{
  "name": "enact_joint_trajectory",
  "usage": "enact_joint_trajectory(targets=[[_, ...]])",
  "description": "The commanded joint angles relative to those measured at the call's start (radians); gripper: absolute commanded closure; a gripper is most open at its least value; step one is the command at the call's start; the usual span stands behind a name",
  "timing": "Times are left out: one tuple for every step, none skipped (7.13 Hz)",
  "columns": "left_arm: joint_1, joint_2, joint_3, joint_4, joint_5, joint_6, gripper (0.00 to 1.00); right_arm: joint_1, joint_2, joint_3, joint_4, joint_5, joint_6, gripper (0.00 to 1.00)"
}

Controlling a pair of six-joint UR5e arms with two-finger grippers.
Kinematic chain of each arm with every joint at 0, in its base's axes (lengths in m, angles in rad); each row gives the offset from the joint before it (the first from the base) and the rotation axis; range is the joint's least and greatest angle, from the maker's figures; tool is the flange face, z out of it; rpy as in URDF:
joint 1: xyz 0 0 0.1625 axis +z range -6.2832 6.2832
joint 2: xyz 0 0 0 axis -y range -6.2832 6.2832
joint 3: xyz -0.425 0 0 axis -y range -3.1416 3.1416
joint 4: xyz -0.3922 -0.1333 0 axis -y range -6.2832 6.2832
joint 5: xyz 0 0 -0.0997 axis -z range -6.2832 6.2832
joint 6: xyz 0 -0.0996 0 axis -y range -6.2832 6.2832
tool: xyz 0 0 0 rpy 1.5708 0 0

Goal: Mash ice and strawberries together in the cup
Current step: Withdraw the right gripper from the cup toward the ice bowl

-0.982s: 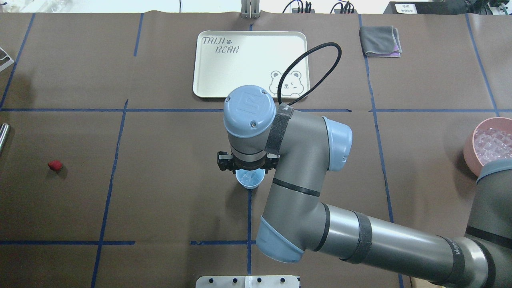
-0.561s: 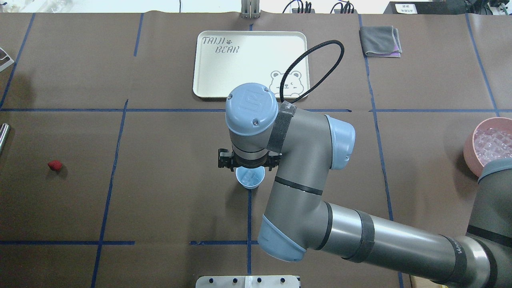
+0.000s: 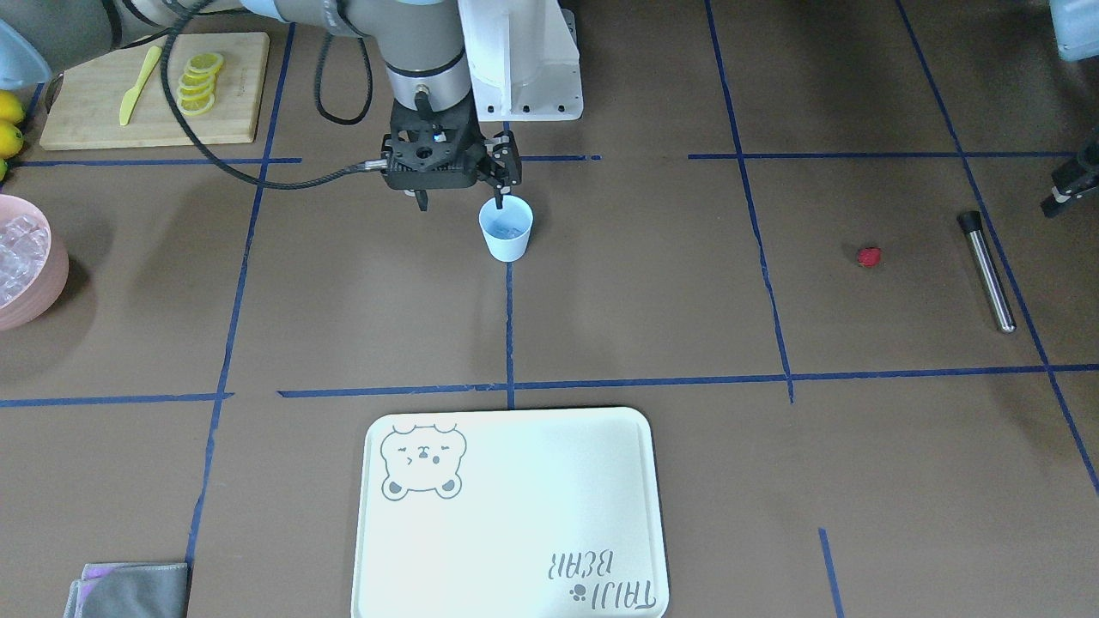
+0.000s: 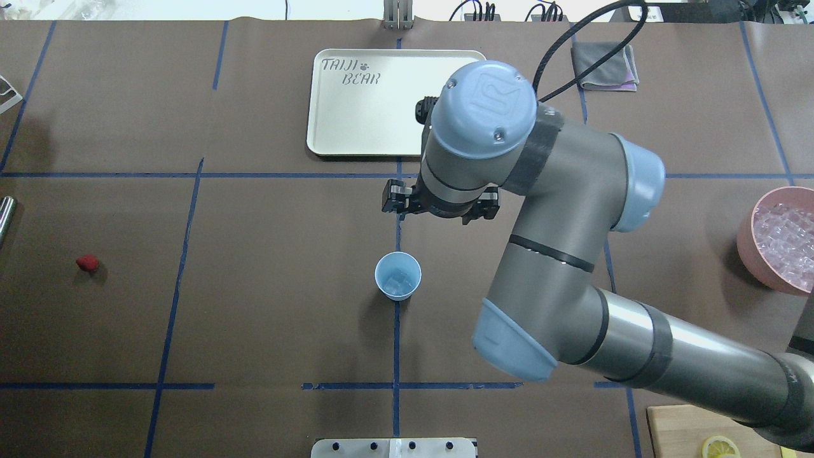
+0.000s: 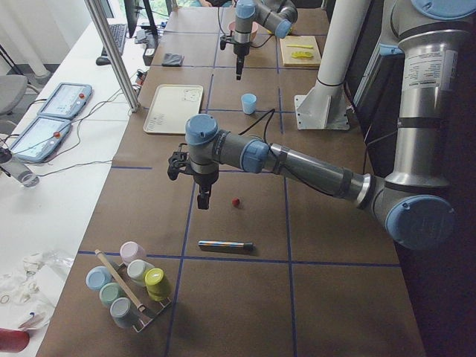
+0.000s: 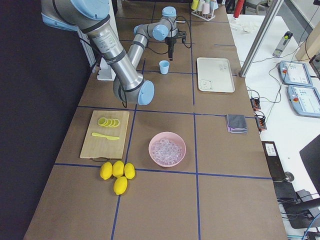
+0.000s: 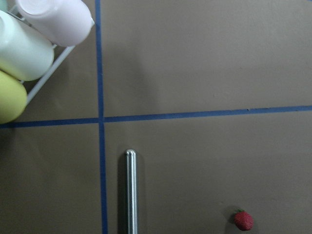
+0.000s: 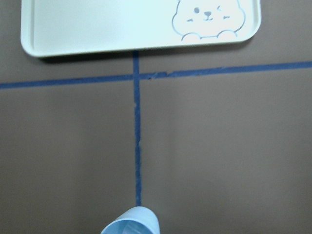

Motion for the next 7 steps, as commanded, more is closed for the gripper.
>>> enact_joint_trajectory(targets=[[0.040,0.036,-0.040,-0.041,0.001,-0.021,0.00,0.130,-0.101,0.102,0.001,0.054,-0.074,0.01],[0.062,0.088,-0.044,-0.150,0.001,-0.091,0.00,0.222,-0.147,0.108,0.002,0.127,-0.162,0.01],[0.109,0.122,-0.038,-0.264,0.022,-0.206,0.00,0.301,-0.181,0.113,0.002,0.181,-0.276,0.01],[0.167,0.141,-0.040,-0.355,0.060,-0.328,0.00,0.374,-0.227,0.116,0.002,0.226,-0.357,0.01],[0.235,0.151,-0.040,-0.431,0.117,-0.433,0.00,0.436,-0.259,0.115,0.002,0.261,-0.448,0.01],[0.290,0.153,-0.019,-0.499,0.170,-0.499,0.00,0.488,-0.306,0.115,0.007,0.282,-0.526,0.01],[0.319,0.153,0.030,-0.574,0.204,-0.530,0.00,0.551,-0.351,0.109,0.007,0.315,-0.638,0.01]])
